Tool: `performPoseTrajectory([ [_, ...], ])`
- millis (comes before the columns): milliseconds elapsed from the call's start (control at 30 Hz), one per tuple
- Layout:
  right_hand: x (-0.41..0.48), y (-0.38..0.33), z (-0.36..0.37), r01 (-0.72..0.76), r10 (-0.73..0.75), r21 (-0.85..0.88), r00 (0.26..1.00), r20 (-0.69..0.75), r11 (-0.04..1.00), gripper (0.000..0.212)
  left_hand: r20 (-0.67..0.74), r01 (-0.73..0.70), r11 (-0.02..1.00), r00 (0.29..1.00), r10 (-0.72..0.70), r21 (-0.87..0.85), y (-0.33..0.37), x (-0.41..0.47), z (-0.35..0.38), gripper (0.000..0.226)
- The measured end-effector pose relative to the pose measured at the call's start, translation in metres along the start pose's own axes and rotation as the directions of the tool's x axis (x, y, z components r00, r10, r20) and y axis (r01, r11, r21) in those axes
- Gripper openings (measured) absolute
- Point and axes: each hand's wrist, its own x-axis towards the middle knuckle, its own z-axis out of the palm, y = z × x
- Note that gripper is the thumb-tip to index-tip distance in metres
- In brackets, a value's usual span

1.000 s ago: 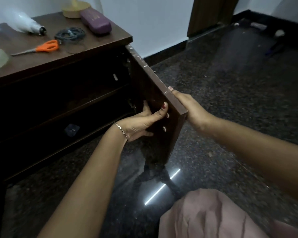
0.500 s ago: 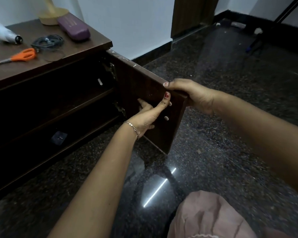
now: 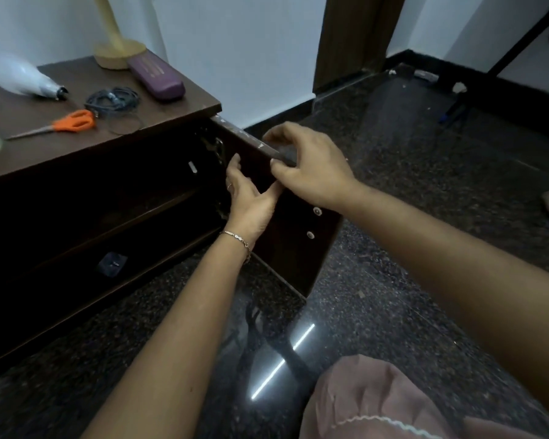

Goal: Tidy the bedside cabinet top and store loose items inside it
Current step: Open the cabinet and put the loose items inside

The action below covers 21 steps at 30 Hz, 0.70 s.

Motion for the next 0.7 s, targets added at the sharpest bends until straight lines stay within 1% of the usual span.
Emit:
performPoseTrajectory([
  [67,0.006,-0.016,0.010,0.044,-0.043,0.004,0.999,-0.026,0.999,0.036,-0.120,-0.051,0.999,0.992,0.051,0.005,0.010,0.003,-0.015,0.083],
  [133,0.013,-0.033,0.023,0.071,-0.070,0.033,0.997,-0.038,0.997,0.034,-0.212,-0.080,0.996,0.974,0.084,0.029,0.019,0.002,-0.038,0.073],
  [233,0.021,-0.065,0.048,0.125,-0.124,0.072,0.992,-0.017,0.990,0.034,-0.325,-0.118,0.990,0.936,0.135,0.071,0.027,-0.003,-0.082,0.062],
  [333,0.030,-0.105,0.076,0.174,-0.179,0.126,0.983,0.031,0.977,0.035,-0.398,-0.148,0.973,0.893,0.208,0.177,0.032,-0.010,-0.136,0.045],
  [433,0.040,-0.147,0.098,0.207,-0.225,0.187,0.971,0.080,0.960,0.035,-0.462,-0.124,0.951,0.852,0.248,0.281,0.043,-0.020,-0.191,0.039],
  [500,0.045,-0.173,0.111,0.229,-0.258,0.201,0.957,0.129,0.952,0.037,-0.508,-0.114,0.921,0.805,0.305,0.372,0.050,-0.026,-0.226,0.039],
  [600,0.053,-0.199,0.132,0.232,-0.270,0.198,0.943,0.194,0.952,0.041,-0.541,-0.061,0.852,0.749,0.384,0.520,0.057,-0.032,-0.270,0.032],
  [700,0.063,-0.213,0.151,0.229,-0.273,0.202,0.936,0.223,0.952,0.044,-0.554,0.027,0.777,0.717,0.423,0.628,0.059,-0.031,-0.306,0.026],
])
